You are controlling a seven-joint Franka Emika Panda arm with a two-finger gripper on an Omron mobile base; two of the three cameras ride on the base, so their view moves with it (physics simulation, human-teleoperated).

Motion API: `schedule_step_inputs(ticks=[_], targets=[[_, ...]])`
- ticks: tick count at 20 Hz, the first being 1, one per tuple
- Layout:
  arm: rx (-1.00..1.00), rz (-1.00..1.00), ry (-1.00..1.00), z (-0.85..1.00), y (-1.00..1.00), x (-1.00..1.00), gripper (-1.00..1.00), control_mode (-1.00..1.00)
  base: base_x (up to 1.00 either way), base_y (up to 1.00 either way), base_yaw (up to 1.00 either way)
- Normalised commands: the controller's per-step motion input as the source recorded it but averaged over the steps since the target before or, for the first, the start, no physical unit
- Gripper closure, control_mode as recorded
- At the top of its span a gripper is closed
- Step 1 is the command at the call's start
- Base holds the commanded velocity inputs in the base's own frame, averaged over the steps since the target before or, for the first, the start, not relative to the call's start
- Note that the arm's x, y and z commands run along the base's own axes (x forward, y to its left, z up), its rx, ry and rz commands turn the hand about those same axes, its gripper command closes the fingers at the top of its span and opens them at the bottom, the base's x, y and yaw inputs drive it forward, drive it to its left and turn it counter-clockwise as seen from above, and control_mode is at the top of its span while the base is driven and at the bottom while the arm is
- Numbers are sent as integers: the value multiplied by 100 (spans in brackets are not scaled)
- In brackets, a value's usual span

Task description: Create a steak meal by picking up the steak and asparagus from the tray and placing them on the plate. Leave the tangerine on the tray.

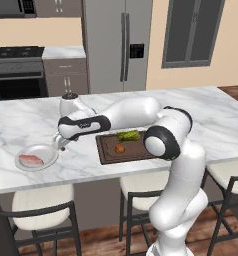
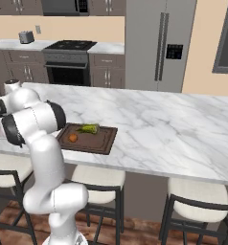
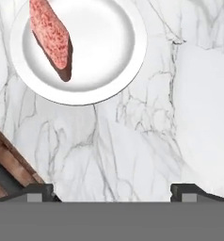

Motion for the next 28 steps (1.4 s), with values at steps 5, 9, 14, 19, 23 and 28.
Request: schedule_step_inputs(ticks=[5,9,14,19,23,28], targets=[[0,3,0,30,-99,0,-100,-100,0,0,0],[0,7,0,6,-100,0,-100,-100,0,0,0],[-1,13,-2,0,-100,0,-100,-100,0,0,0],[-9,8,0,0,-90,4,-100,-100,0,0,0],[-10,5,0,0,-79,3,-100,-100,0,0,0],[-13,9,0,0,-52,0,-100,-100,0,0,0]])
